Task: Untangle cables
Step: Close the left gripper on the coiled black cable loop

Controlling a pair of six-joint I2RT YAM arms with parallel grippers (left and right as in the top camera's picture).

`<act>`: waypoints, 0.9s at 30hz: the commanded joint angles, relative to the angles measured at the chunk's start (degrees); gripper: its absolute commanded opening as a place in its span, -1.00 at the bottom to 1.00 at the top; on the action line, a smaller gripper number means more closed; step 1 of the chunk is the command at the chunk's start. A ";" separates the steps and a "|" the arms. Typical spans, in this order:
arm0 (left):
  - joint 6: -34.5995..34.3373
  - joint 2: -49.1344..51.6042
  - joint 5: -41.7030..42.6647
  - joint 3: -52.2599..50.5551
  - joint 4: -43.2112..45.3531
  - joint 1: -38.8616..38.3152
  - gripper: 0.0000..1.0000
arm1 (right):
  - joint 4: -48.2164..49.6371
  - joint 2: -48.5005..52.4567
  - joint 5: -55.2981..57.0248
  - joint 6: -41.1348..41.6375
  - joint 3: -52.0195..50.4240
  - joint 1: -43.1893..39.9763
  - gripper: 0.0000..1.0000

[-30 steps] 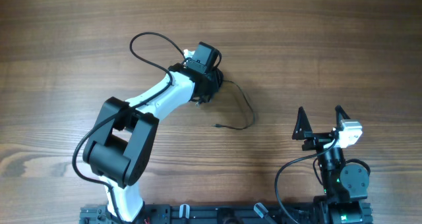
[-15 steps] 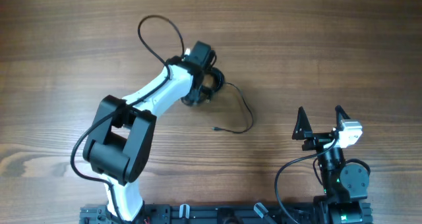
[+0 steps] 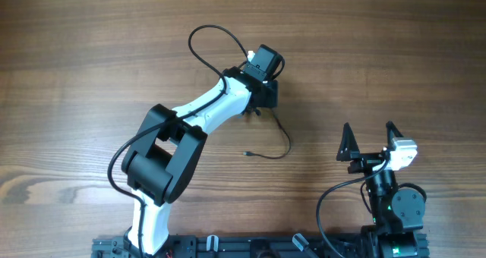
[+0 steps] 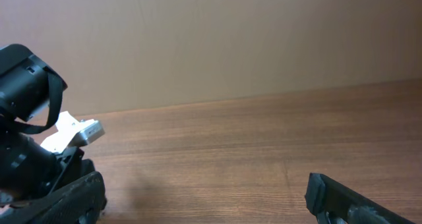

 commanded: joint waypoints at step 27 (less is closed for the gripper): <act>8.55 -16.24 0.68 0.28 -22.40 2.36 0.38 | 0.28 -0.13 0.76 0.35 -0.07 0.24 1.00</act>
